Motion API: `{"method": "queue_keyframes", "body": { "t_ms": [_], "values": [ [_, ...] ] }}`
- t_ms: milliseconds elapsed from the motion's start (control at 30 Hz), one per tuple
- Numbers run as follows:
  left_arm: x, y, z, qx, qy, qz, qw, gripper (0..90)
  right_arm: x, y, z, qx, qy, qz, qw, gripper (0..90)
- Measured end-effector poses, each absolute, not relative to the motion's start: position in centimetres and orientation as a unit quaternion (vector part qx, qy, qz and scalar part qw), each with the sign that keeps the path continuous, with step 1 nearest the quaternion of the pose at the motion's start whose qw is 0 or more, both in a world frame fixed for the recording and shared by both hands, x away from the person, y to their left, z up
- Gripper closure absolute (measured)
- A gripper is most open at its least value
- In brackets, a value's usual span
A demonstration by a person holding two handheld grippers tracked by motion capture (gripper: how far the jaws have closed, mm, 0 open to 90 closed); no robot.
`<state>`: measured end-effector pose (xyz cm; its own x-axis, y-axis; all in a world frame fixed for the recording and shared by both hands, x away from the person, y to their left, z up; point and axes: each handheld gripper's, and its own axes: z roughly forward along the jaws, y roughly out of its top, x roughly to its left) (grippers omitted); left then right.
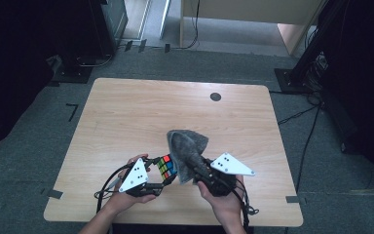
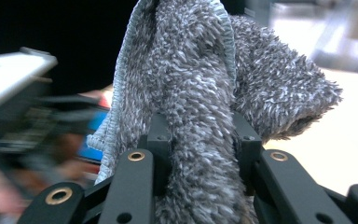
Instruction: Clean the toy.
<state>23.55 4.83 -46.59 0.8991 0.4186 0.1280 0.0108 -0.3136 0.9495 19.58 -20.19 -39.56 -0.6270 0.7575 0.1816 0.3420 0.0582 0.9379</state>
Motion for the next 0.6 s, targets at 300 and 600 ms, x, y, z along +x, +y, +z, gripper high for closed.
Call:
{"method": "queue_keyframes", "body": {
  "t_ms": [300,600],
  "values": [
    [23.3,5.0,-46.3,0.790,0.129,0.180,0.572,33.9,20.0,-19.9,-40.1,0.416,0.715,0.534,0.178,68.3],
    [23.3,4.7,-46.4,0.792,0.126,0.186,0.567,33.9,18.7,-18.3,-39.0,0.367,0.727,0.554,0.170,67.3]
  ]
}}
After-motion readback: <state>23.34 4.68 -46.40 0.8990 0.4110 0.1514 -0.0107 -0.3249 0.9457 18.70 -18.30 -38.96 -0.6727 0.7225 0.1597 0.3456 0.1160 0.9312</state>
